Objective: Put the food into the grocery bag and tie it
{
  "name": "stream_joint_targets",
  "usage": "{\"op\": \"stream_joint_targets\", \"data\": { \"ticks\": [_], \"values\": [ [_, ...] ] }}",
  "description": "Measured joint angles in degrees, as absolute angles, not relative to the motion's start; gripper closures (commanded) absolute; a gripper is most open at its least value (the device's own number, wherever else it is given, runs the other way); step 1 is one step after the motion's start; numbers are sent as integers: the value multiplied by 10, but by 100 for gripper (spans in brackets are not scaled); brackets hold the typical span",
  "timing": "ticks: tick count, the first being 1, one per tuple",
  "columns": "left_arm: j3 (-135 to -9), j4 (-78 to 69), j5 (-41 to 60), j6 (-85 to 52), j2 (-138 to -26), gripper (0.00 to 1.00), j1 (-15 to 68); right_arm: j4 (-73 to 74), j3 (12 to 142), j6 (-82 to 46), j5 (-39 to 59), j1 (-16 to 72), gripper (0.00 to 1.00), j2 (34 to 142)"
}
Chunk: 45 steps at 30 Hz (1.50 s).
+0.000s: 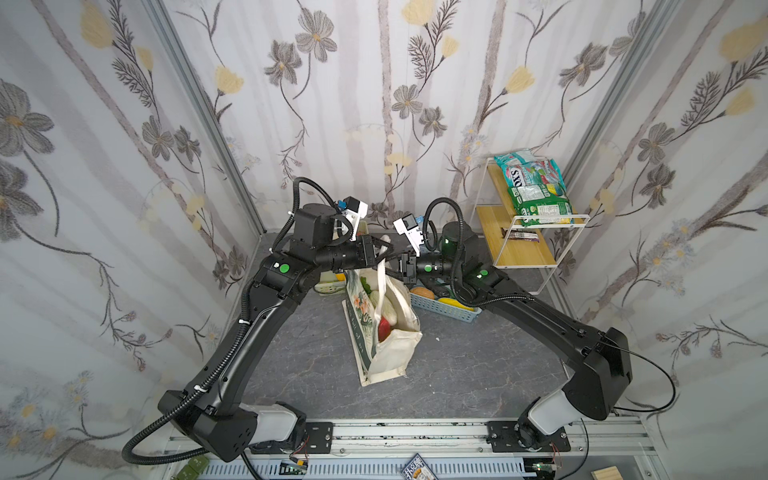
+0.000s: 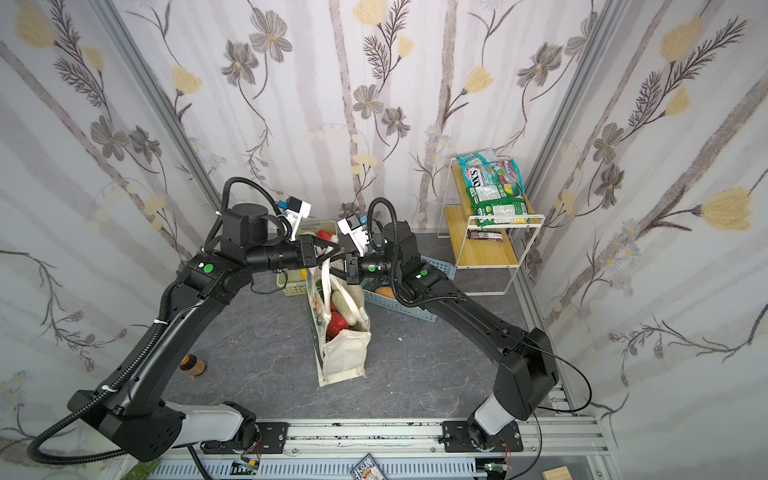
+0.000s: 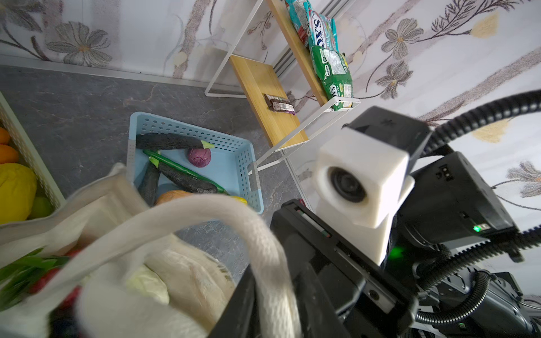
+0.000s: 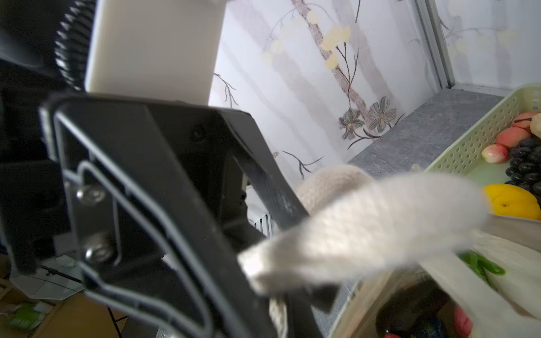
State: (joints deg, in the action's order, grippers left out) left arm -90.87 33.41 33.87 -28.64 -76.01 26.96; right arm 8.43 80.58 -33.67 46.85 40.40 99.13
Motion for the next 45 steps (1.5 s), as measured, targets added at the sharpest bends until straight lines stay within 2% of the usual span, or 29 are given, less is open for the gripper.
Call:
{"op": "stream_joint_targets", "data": {
  "ticks": [3,13,23,29,35,40,45],
  "values": [
    [-899,333,336,-287,-747,53,271,105,794,-351,477,405,91,991],
    [-973,418,260,-269,-763,48,262,219,748,-400,492,404,91,1003],
    [-1013,474,237,-242,-787,33,263,258,754,-426,519,405,91,1029],
    [-1020,492,217,-226,-785,32,267,263,753,-426,521,405,91,1031],
    [-1037,542,147,-218,-767,30,247,263,755,-425,519,402,91,1024],
    [-1011,560,92,-214,-747,34,228,257,759,-423,510,402,91,1023],
    [-958,557,120,-230,-745,30,228,254,775,-419,511,402,91,1026]
  ]
}}
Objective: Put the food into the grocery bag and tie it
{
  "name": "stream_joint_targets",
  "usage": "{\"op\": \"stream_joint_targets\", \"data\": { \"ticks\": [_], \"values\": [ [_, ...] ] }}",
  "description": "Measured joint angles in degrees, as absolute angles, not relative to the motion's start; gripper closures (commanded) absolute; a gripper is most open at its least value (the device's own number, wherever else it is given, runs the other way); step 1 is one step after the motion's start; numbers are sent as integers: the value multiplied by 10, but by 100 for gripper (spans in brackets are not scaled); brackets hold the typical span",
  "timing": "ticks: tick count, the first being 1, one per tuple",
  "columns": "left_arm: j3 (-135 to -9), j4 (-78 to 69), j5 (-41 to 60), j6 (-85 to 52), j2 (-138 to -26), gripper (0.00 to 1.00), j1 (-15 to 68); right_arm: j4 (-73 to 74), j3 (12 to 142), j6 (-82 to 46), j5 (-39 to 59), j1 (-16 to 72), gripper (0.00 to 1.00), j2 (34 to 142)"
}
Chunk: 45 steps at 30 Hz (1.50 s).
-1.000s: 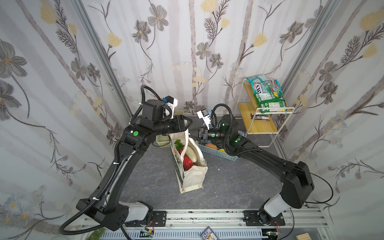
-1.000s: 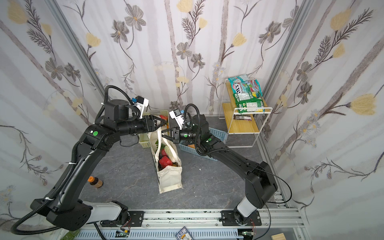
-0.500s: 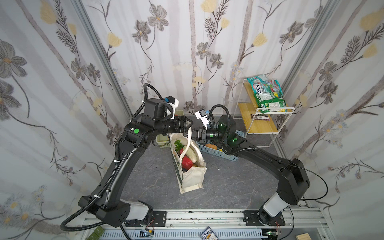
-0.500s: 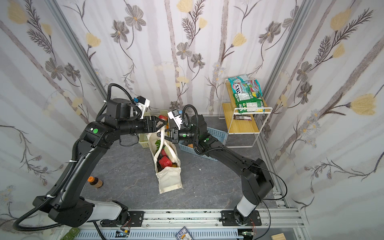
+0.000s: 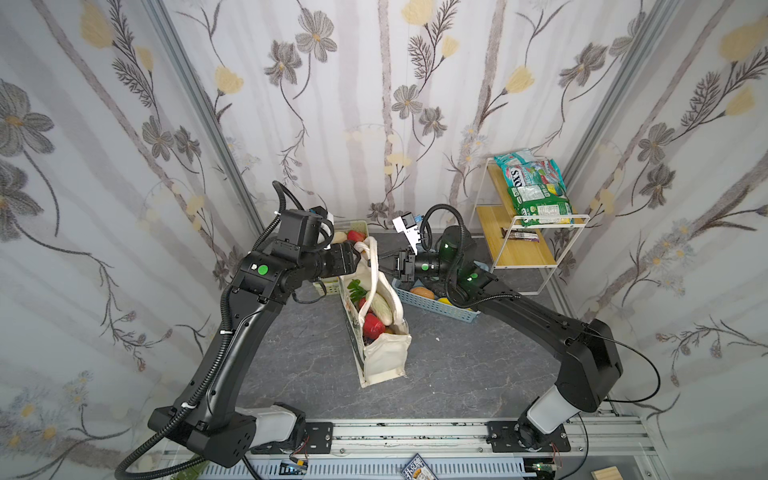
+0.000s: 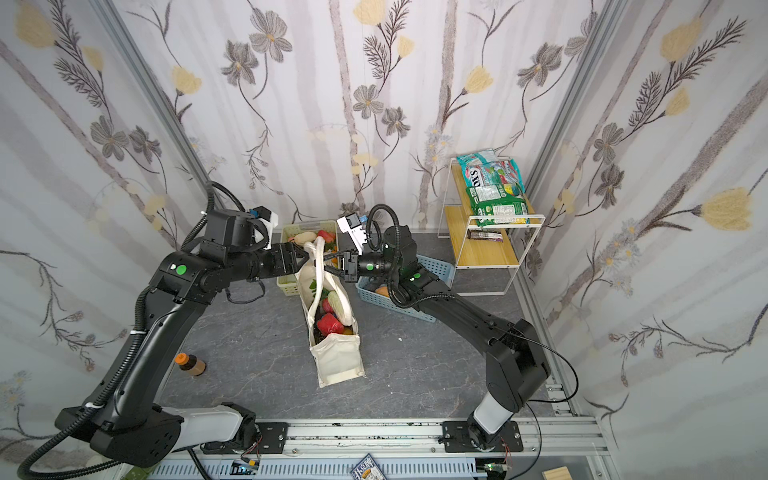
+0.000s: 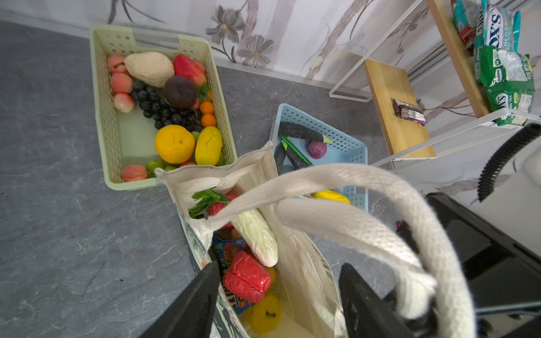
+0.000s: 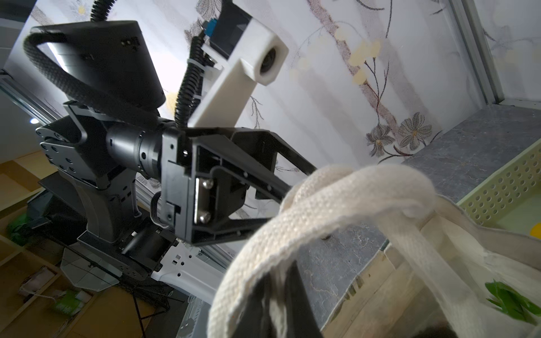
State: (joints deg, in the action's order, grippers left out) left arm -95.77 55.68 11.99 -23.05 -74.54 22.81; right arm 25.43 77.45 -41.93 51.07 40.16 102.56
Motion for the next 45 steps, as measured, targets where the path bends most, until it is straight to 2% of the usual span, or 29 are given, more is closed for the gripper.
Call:
{"op": "stream_joint_targets", "data": {
  "ticks": [3,8,18,25,42,45],
  "values": [
    [-953,540,139,-257,-742,30,227,248,776,-419,511,402,91,1028],
    [-953,522,150,-286,-723,36,211,233,778,-409,510,402,91,1033],
    [-876,426,222,-378,-703,34,194,225,788,-394,506,405,91,1039],
    [-883,392,228,-411,-710,35,209,225,788,-390,507,408,91,1042],
    [-896,391,258,-423,-743,63,213,222,804,-385,506,419,88,1046],
    [-898,393,260,-423,-743,78,214,212,812,-383,507,419,86,1052]
  ]
}}
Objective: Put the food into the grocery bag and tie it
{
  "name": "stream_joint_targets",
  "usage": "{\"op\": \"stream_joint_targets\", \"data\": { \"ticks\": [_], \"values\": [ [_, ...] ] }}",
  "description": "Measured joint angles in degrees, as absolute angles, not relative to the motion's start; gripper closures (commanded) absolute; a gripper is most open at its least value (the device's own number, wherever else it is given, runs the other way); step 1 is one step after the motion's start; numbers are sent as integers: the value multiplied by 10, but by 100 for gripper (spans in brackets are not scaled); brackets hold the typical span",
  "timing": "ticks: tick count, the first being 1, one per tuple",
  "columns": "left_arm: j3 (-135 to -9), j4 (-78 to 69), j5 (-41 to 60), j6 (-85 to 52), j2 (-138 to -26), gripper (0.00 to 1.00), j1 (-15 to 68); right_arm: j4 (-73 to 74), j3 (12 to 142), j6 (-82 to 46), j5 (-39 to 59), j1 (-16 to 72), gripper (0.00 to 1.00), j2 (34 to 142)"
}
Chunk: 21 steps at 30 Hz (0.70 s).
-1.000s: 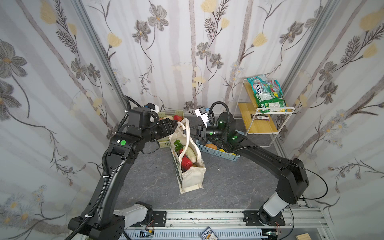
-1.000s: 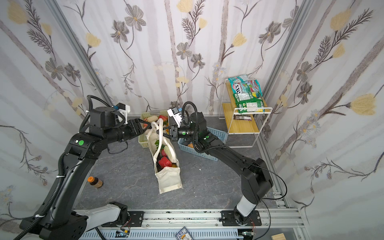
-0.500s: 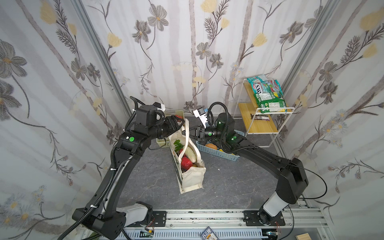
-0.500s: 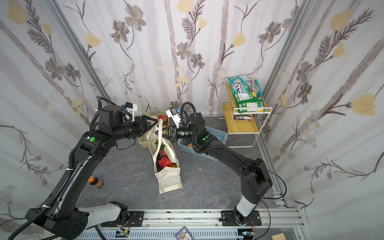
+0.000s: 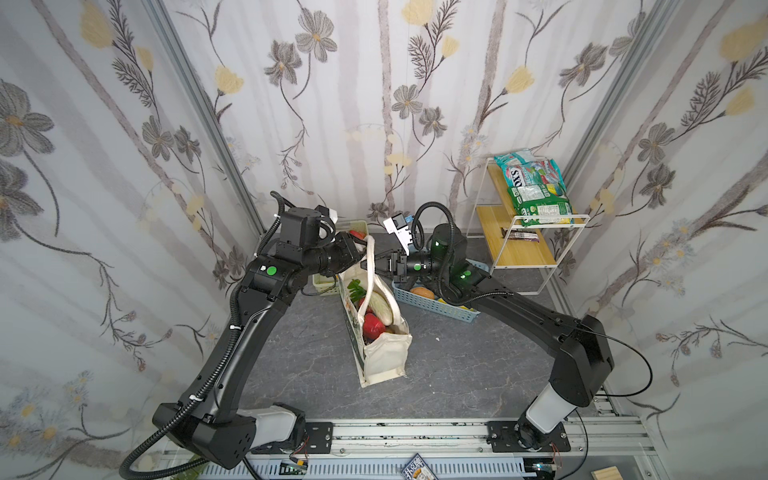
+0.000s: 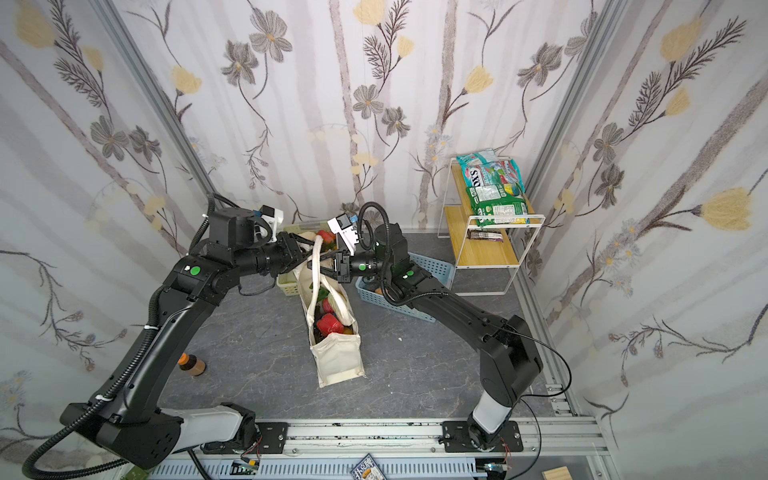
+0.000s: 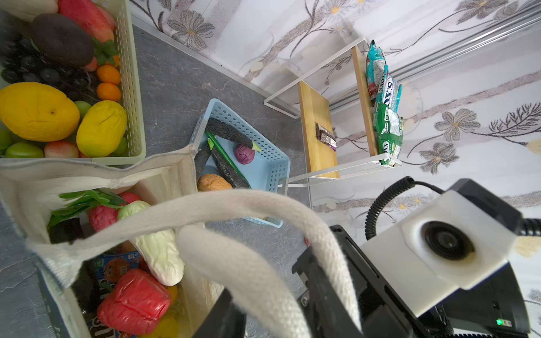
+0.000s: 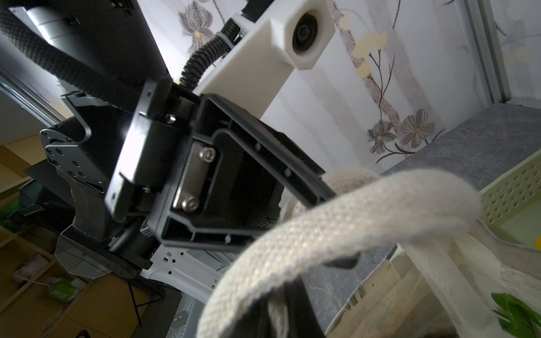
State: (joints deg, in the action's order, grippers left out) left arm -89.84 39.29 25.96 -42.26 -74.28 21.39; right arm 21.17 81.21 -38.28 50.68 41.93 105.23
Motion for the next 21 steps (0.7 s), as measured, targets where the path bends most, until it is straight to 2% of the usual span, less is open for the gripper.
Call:
{"op": "stream_joint_targets", "data": {
  "ticks": [2,6,9,12,21],
  "values": [
    [-901,397,259,-422,-743,85,214,205,812,-380,507,419,79,1054],
    [-911,414,255,-415,-743,92,214,203,811,-377,507,417,72,1054],
    [-920,431,255,-402,-743,94,211,190,801,-372,507,411,59,1042],
    [-926,444,255,-389,-741,94,204,171,782,-361,507,400,53,1017],
    [-931,452,277,-366,-739,94,199,97,695,-276,510,346,52,947]
  ]
}}
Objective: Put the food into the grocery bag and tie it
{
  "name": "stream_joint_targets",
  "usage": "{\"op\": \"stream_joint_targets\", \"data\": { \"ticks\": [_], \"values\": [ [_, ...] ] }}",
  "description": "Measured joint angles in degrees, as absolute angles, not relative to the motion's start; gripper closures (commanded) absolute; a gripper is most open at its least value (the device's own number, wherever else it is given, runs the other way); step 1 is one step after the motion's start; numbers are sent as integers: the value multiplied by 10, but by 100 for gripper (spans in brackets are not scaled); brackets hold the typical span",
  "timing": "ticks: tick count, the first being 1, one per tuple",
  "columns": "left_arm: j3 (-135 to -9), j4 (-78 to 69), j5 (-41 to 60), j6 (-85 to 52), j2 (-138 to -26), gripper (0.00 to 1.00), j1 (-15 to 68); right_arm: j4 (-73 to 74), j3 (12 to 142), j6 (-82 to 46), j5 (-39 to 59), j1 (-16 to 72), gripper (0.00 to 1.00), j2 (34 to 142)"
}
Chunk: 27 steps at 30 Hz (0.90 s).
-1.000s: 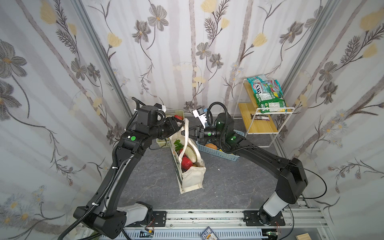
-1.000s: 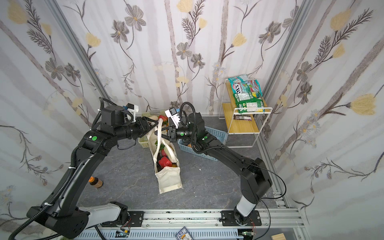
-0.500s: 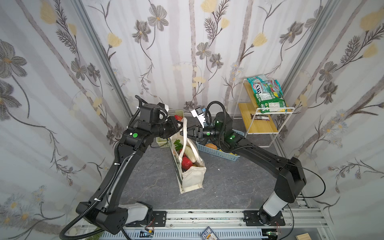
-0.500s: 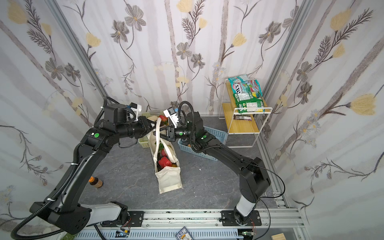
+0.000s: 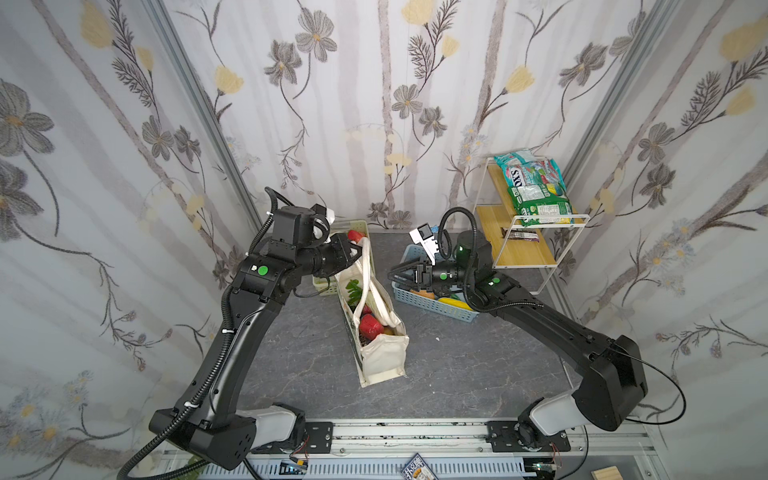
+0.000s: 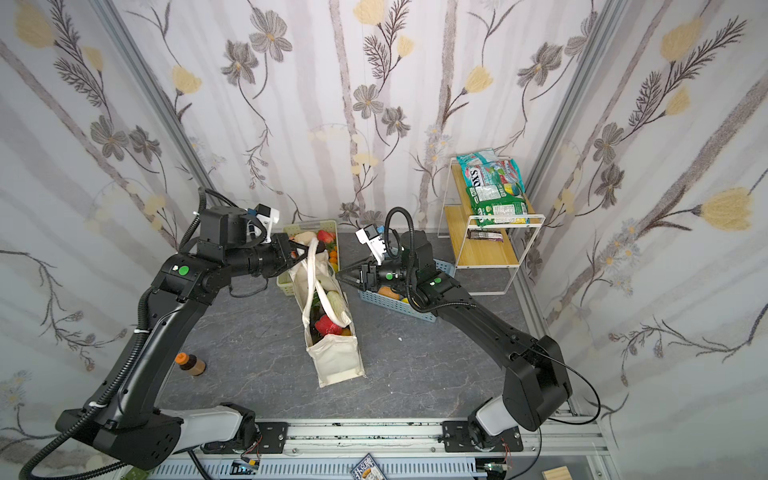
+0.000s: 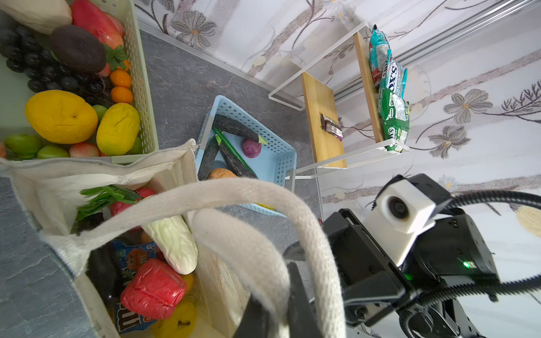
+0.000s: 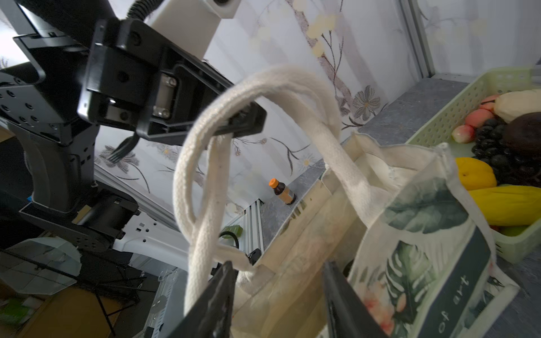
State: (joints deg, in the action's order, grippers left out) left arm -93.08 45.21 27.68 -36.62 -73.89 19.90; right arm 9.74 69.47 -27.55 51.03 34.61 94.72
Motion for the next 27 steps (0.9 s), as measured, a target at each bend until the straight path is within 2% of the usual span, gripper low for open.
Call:
{"op": "stream_joint_targets", "data": {
  "ticks": [4,10,18,22,27],
  "values": [
    [-931,452,289,-362,-740,94,199,74,697,-213,522,364,51,961],
    [-930,447,298,-362,-743,94,199,127,685,-167,571,388,49,995],
    [-930,440,305,-374,-750,94,204,243,673,-161,627,421,44,1021],
    [-926,435,305,-376,-752,94,210,319,658,-185,638,425,38,1042],
    [-906,422,305,-394,-752,94,214,395,658,-210,642,437,36,1067]
  ]
}}
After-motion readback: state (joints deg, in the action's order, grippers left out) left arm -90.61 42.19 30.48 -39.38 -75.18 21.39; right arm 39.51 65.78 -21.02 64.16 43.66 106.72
